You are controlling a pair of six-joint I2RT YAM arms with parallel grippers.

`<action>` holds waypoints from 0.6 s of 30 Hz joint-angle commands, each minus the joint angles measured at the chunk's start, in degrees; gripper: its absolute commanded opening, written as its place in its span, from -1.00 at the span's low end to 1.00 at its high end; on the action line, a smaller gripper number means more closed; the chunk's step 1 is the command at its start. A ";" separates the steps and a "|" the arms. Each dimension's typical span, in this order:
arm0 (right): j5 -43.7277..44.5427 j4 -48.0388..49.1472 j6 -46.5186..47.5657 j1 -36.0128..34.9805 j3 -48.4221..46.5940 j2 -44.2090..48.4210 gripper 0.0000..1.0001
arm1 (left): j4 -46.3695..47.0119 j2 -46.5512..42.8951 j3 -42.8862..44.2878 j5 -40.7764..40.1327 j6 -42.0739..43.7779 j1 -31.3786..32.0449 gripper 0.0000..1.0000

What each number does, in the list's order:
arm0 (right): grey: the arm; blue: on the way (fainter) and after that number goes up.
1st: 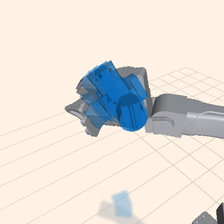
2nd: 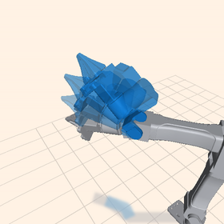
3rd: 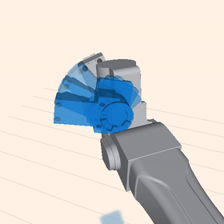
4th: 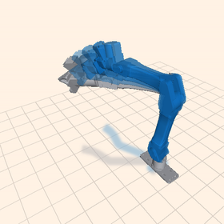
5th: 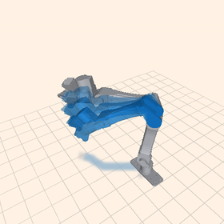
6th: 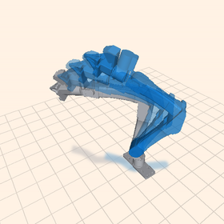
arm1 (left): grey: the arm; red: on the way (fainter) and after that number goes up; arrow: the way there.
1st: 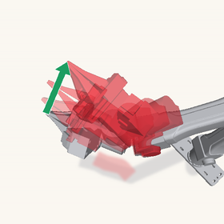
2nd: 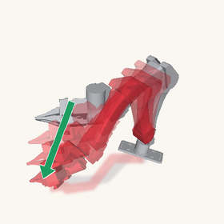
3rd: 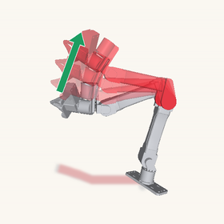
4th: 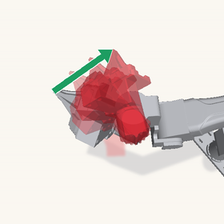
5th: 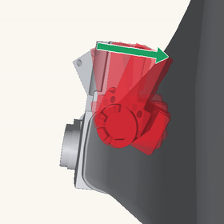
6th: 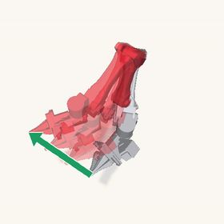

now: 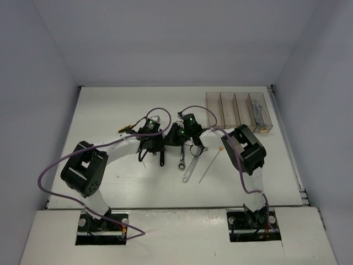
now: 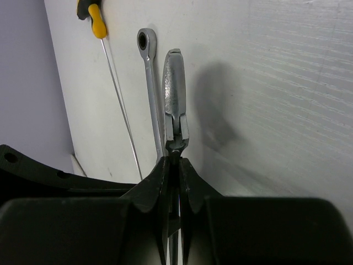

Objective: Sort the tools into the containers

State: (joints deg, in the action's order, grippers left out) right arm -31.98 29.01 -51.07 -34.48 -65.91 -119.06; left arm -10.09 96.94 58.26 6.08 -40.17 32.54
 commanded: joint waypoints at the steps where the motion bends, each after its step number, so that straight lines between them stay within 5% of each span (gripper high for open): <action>1: -0.46 3.07 3.86 -0.06 -2.82 4.42 -1.00 | 1.76 -6.31 1.85 -0.79 2.29 0.24 -1.00; 2: -0.45 3.07 3.87 0.02 -2.82 4.45 -1.00 | 1.74 -6.33 2.11 -0.80 2.29 0.24 -1.00; 6: 1.08 -0.19 8.24 1.70 -3.46 10.74 -1.00 | -2.49 -10.62 3.82 -3.42 2.96 0.24 -0.44; 8: 1.99 -3.42 10.77 2.82 -5.00 13.21 -1.00 | -4.04 -12.66 4.46 -4.34 3.24 0.24 0.14; 11: 4.25 -11.96 17.50 5.88 -7.25 17.93 -1.00 | -7.00 -16.54 5.40 -5.55 3.62 0.24 0.58; 18: 14.23 -34.57 35.63 18.10 -16.94 22.59 -1.00 | -14.95 -22.30 5.46 -7.80 4.61 0.24 0.66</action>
State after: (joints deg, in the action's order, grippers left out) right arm -24.98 6.05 -29.34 -23.70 -76.12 -102.29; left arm -19.49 78.24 62.26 0.66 -37.24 32.67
